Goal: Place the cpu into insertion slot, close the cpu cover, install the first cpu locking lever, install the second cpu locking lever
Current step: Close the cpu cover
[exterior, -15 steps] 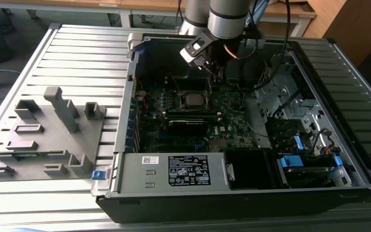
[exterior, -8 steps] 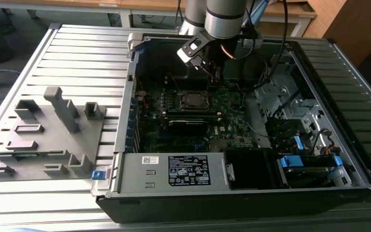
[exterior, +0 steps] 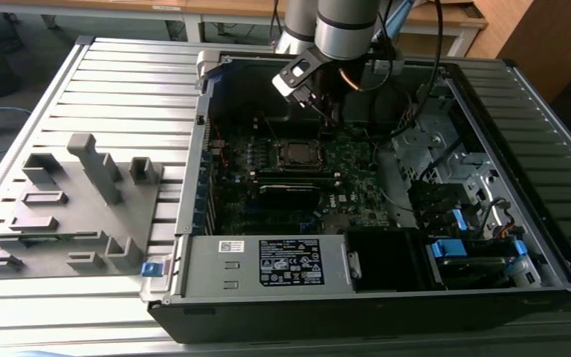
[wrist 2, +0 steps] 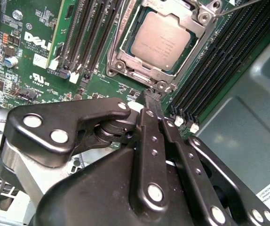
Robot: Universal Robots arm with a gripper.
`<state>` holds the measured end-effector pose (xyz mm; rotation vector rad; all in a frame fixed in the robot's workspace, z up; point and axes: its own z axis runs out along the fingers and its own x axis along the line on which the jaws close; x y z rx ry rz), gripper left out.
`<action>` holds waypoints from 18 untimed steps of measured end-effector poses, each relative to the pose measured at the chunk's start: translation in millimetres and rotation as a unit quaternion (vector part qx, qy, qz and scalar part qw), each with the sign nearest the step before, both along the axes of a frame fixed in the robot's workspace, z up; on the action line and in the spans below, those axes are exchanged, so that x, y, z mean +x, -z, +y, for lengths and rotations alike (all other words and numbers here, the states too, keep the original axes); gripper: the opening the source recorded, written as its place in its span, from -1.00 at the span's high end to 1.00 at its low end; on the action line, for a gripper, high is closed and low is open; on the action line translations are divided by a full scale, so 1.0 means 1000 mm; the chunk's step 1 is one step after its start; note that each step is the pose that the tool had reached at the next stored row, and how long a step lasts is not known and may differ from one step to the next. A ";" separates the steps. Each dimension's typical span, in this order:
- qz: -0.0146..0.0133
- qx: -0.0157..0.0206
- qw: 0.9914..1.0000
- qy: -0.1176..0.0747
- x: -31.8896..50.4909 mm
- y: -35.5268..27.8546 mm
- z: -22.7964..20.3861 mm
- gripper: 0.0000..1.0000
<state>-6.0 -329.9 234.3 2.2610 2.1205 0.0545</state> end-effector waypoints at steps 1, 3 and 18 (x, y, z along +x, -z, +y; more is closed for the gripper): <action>0.000 0.000 1.000 0.000 0.0000 0.0000 0.0000 0.79; 0.003 0.000 1.000 0.000 0.0000 0.0003 0.0000 0.79; 0.027 -0.001 1.000 0.000 -0.0025 0.0021 0.0000 0.79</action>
